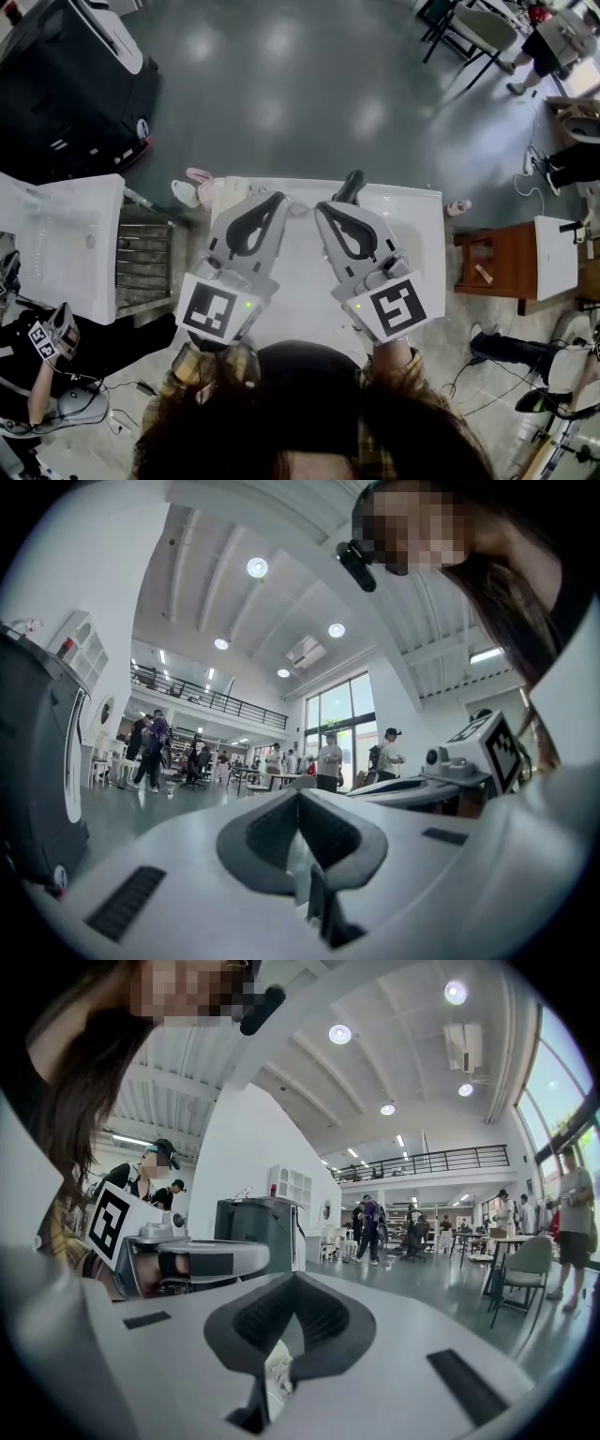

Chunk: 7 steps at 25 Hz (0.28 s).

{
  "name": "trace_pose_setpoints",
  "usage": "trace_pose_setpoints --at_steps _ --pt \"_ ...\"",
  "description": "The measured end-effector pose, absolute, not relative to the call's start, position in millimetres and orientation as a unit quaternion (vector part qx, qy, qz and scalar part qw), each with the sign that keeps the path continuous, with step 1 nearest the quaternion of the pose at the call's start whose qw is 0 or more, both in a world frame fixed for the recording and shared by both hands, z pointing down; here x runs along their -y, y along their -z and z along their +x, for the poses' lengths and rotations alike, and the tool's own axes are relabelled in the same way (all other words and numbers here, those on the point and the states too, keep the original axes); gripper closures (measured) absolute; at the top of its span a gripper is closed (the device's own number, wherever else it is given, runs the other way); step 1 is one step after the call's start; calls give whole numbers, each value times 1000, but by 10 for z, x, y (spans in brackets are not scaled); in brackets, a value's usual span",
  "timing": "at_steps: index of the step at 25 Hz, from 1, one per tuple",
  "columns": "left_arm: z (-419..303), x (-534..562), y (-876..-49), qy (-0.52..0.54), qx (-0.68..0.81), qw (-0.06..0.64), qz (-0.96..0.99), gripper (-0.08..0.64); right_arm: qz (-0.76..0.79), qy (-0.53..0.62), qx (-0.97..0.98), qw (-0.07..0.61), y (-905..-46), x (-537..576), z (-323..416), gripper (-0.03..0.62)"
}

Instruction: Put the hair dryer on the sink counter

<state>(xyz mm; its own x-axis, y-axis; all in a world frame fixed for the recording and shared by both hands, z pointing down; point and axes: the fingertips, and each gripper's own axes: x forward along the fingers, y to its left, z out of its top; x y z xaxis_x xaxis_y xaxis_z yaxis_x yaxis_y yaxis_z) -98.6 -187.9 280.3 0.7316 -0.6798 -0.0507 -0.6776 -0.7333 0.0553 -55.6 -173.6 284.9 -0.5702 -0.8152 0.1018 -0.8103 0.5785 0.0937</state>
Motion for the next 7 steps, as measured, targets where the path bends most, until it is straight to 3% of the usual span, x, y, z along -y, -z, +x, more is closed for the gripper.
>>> trace_pose_setpoints --at_steps 7 --pt "-981 1930 -2778 17 343 -4 939 543 463 21 884 63 -2844 1747 -511 577"
